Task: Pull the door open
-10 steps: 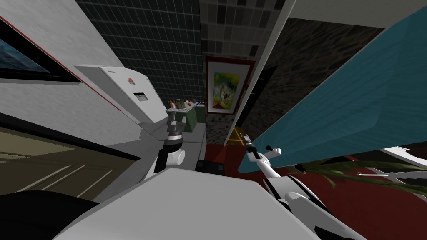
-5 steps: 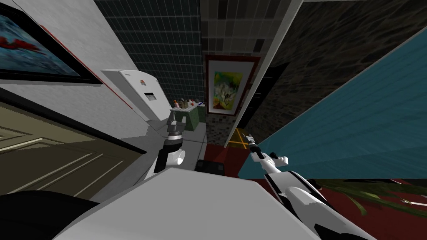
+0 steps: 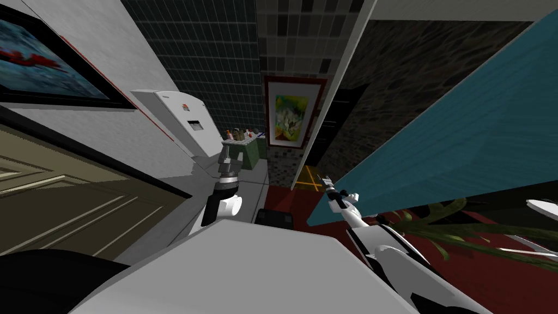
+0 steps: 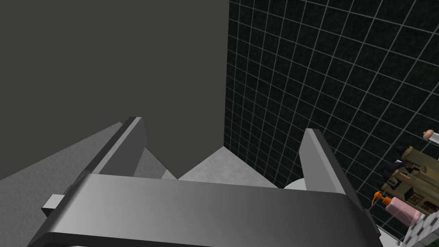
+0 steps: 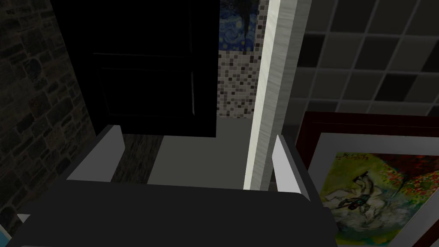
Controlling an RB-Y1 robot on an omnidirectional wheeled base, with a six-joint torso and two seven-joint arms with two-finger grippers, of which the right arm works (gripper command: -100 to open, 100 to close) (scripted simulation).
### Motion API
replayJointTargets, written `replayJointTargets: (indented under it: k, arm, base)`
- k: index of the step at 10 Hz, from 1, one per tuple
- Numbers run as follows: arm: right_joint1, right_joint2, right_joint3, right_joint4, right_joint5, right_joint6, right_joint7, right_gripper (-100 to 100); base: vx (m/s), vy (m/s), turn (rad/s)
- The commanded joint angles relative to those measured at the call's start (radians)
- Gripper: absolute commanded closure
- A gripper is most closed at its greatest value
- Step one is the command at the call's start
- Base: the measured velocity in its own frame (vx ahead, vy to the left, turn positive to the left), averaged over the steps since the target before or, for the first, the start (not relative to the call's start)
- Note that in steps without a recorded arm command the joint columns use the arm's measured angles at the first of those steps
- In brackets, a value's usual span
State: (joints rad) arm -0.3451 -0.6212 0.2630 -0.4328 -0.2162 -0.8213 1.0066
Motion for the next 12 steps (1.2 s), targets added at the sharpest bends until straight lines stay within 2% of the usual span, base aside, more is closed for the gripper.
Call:
replayJointTargets:
  k: [1, 10, 12]
  arm:
    - [0.010, -0.008, 0.004, -0.009, 0.003, -0.008, -0.010, -100]
    - [0.055, -0.050, 0.029, -0.031, 0.025, -0.060, -0.070, -100]
    - [0.055, -0.049, 0.029, -0.035, 0.025, -0.059, -0.069, -100]
  base:
    - [-0.160, -0.140, -0.058]
    - [-0.193, -0.170, -0.053]
    - [-0.130, -0.125, -0.005]
